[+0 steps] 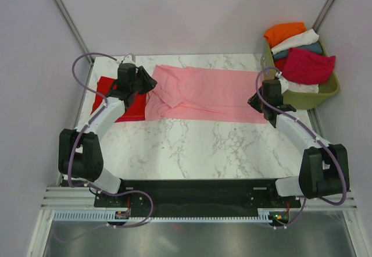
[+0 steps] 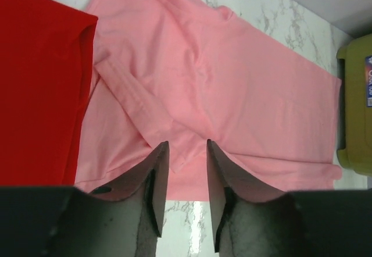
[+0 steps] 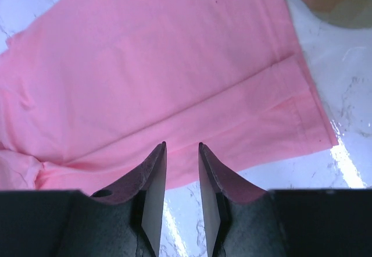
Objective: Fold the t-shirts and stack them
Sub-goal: Fold the tshirt
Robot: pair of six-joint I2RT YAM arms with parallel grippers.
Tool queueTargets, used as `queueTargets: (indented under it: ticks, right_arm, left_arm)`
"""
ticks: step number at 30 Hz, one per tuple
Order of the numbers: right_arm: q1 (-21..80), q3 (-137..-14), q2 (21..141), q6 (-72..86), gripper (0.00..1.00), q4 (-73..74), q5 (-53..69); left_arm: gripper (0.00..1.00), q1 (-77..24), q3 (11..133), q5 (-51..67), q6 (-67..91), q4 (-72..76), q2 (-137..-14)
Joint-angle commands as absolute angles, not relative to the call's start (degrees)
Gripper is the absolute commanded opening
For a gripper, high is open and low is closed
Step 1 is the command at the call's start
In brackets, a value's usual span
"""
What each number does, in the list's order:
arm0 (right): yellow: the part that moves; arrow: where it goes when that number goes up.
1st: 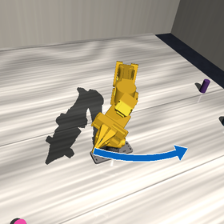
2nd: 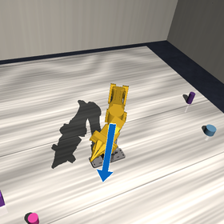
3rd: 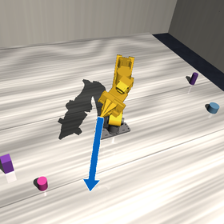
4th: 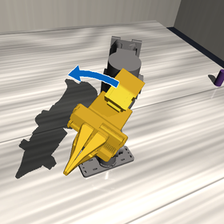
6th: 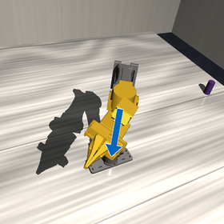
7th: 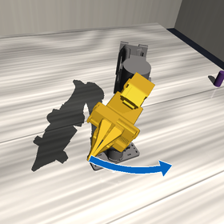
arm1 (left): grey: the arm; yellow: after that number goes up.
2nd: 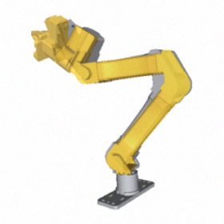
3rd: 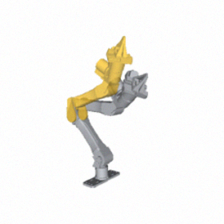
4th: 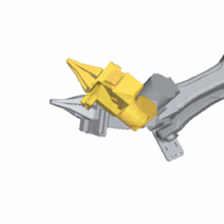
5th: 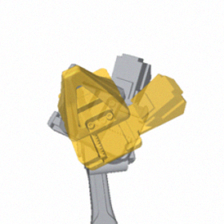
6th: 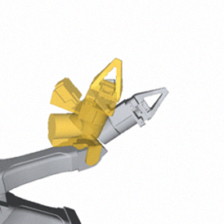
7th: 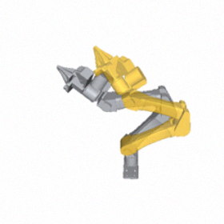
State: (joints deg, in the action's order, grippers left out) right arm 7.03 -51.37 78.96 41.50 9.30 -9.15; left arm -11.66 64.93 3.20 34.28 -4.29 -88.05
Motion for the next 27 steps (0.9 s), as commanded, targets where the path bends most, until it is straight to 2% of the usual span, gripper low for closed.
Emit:
queueTargets:
  ticks: [1, 3, 7, 11, 27]
  right_arm:
    - [8.3, -49.6, 77.5, 40.2, 0.36, 6.2, -11.1]
    - [8.7, -49.0, 77.4, 40.1, 0.35, 6.1, -10.7]
    - [9.1, -47.6, 76.9, 39.7, 0.35, 5.5, -10.5]
    - [9.1, -46.9, 76.5, 39.5, 0.35, 5.2, -10.5]
    - [9.1, -46.0, 76.7, 39.6, 0.35, 4.8, -9.3]
  left_arm:
    - [0.37, -11.8, 65.0, 2.3, 31.8, -5.5, -89.6]
    - [0.23, -11.8, 66.2, 0.2, 30.2, -7.5, -91.6]
    - [0.03, -11.8, 70.4, -3.6, 26.6, -13.0, -96.2]
    - [0.02, -12.0, 74.6, -3.4, 24.4, -16.1, -101.0]
    - [0.02, -12.0, 89.8, -14.7, 17.4, -27.1, -119.0]
